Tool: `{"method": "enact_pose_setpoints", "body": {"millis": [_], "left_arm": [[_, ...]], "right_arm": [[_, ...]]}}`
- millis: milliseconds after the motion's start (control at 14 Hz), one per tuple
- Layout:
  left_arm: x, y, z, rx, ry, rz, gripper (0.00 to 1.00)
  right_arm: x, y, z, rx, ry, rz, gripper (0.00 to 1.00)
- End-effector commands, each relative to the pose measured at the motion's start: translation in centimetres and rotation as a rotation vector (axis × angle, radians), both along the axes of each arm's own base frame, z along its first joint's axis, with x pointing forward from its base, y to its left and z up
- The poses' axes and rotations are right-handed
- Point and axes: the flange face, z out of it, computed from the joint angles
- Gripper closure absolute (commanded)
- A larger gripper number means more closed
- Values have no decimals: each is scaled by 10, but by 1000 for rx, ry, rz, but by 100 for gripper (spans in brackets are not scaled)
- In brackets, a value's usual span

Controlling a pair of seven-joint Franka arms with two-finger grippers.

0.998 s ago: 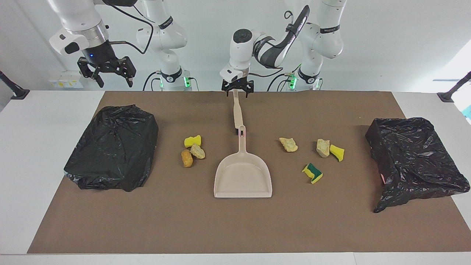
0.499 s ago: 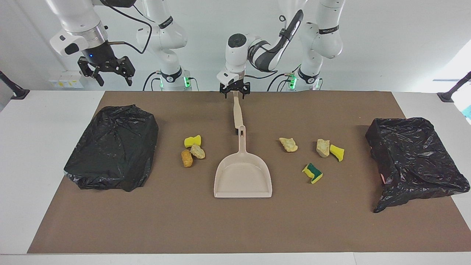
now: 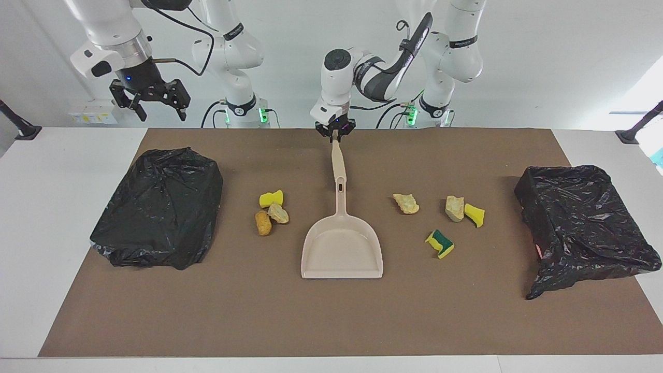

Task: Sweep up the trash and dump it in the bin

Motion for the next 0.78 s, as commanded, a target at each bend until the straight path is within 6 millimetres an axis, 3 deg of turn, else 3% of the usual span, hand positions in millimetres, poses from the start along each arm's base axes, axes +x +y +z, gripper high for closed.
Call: {"method": "enact_pose_setpoints", "body": {"millis": [0, 285, 357, 713], "left_arm": [[24, 28, 24, 37, 39, 57, 100], [81, 86, 56, 92, 9, 170, 100], [98, 102, 63, 111, 6, 203, 100], [151, 181, 71, 217, -14, 363, 100]], "right_arm": [[-8, -2, 0, 11, 6, 28, 0], [-2, 10, -4, 8, -2, 12, 0], [2, 21, -3, 5, -16, -3, 0], [31, 129, -44, 0, -12, -141, 0]]}}
